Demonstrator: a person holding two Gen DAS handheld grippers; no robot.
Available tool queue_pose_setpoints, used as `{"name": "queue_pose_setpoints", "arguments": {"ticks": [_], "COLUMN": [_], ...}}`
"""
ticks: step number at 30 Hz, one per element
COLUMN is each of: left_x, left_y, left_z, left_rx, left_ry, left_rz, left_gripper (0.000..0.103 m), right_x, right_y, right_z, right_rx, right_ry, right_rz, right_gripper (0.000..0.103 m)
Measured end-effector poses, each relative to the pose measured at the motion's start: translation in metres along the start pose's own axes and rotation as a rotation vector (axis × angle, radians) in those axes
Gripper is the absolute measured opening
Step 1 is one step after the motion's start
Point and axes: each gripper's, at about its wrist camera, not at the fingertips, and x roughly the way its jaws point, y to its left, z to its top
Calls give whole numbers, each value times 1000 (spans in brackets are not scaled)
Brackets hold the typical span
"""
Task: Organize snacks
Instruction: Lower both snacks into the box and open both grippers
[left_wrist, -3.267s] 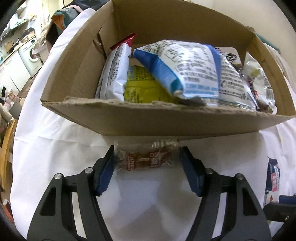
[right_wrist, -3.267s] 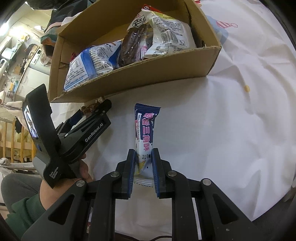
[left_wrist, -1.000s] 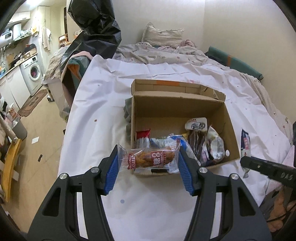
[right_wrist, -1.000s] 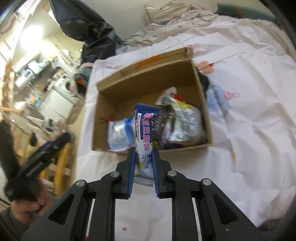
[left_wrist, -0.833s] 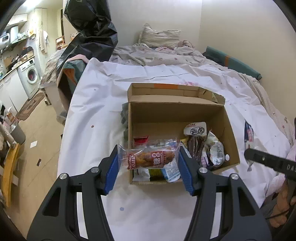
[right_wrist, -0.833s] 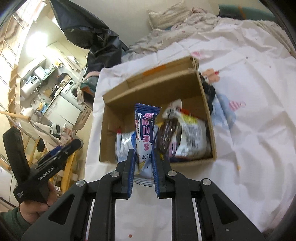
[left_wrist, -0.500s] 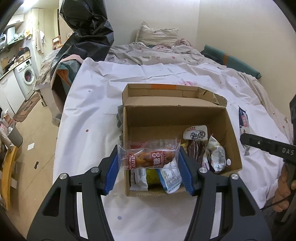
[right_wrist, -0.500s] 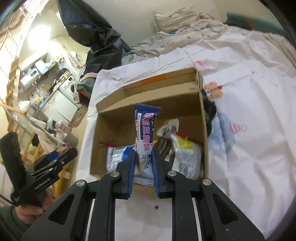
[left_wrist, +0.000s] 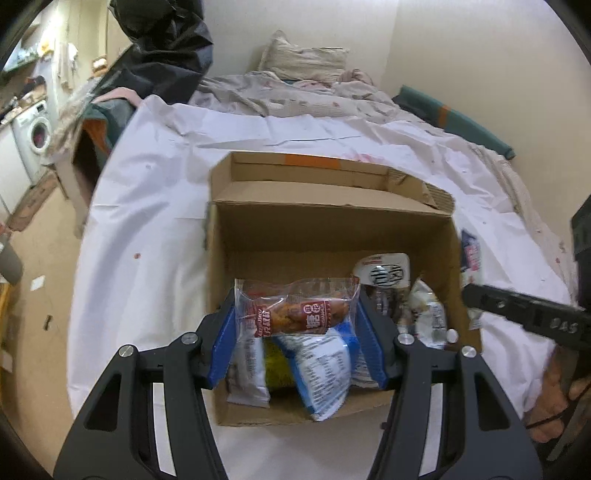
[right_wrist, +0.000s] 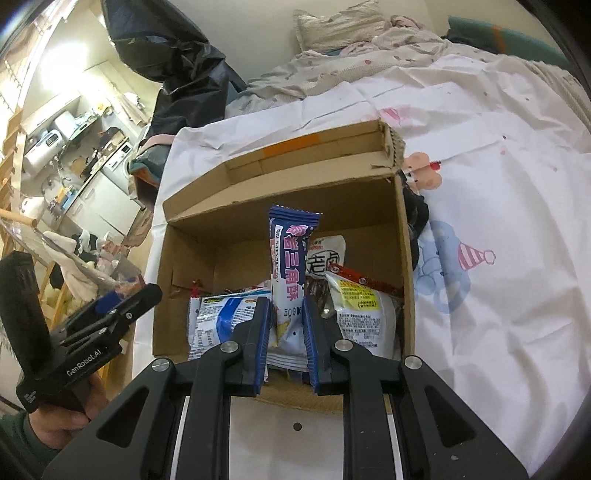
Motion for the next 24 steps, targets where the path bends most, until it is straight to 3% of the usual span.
{"name": "queue_pose_setpoints", "arguments": {"ticks": [3, 6, 12, 19, 24], "left_x": [3, 9, 17, 26, 31], "left_y": [-4, -1, -7, 1, 5], "left_z": [2, 3, -1, -1, -2], "left_rx": [38, -9, 24, -34, -50], "left_ry": [-14, 14, 35, 72, 99], "left_rz": [29, 0, -1, -28, -31], "left_gripper": [55, 55, 55, 57, 68], "right_x": [5, 10, 25, 36, 39], "right_y": [-4, -5, 1, 1, 4], "right_z": [0, -1, -5, -10, -10], "right_rx": [24, 45, 28, 46, 53], "right_ry": [17, 39, 86, 133, 145], "right_rz": [-14, -13, -20, -6, 11], "right_gripper": [19, 19, 19, 22, 22]}}
